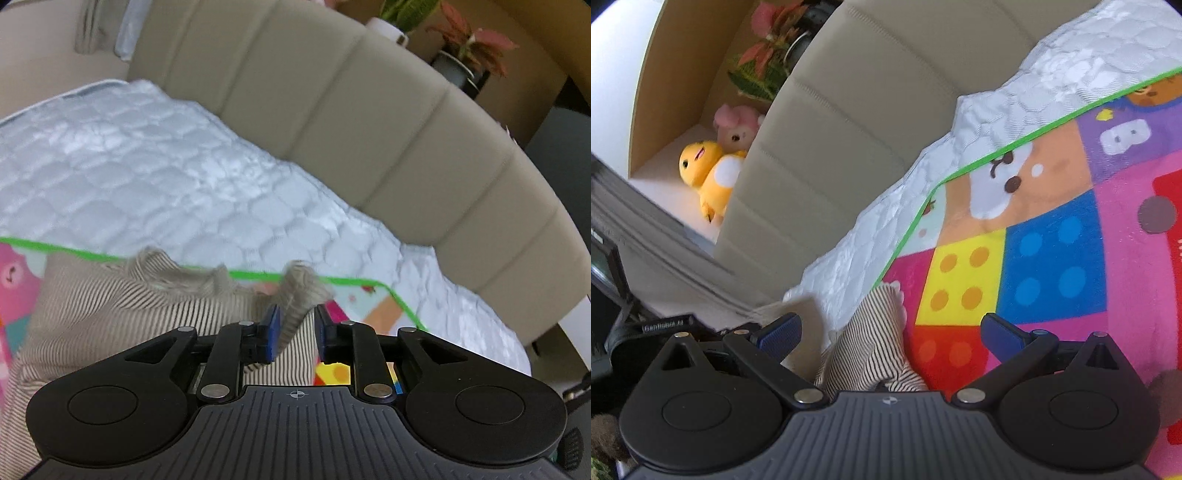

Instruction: Fold clothes

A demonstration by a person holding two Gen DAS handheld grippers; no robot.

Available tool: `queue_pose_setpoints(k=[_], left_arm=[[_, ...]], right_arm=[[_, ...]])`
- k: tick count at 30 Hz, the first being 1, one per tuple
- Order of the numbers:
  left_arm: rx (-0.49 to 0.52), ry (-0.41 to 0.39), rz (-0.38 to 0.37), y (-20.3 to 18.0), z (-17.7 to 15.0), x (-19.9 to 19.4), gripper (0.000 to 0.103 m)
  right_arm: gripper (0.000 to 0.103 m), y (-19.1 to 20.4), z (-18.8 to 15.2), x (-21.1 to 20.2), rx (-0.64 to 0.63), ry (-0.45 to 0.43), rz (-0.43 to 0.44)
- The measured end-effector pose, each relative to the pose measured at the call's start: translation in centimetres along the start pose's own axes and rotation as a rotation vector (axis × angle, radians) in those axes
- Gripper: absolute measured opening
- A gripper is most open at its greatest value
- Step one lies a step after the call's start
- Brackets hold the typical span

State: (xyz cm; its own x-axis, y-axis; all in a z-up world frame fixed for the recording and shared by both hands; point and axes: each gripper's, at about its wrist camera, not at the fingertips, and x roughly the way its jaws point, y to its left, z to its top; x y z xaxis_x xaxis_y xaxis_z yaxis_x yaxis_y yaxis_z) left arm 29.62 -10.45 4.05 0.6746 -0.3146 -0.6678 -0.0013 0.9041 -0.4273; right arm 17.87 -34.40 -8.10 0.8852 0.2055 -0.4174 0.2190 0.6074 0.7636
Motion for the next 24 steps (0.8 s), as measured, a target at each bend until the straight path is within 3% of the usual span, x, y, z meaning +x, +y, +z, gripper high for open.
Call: queue_pose_setpoints(k=[3,6,14,16,19,24], left_arm=[[0.000,0.002,-0.004,0.9,-0.1,-1.0,0.037],[-0.008,-0.009,0.004,2.4,0.5,-2.8,0.041],[-0.036,-0.106,0.126,9.6,1.9,-13.4,0.059],[-0.039,-0.116,0.167,11.8,1.8,-15.7,0.070],[-0.048,-0.078,0.192,13.6,0.3,-14.2,0.086],[-0.066,-0.007,0.226,16.4,-2.2,-10.6,0.088]], right_arm=[[0.103,0.7,-0.6,0.7,-0.059,0.037,-0.018],[0.103,1.5,-1.5,1.5,-0.137,0.076,-0.047],[0.103,3.2,-3.8,1.9,-0.283,0.130,-0.082],[0.103,3.8,-4.5,1.8,-0.330,0.139,-0.098],[0.103,4.6,-5.6,1.9,-0.402,0.160,-0.098],[0.103,6.6,-8.2,1.9,-0.580,0.156,-0.103]])
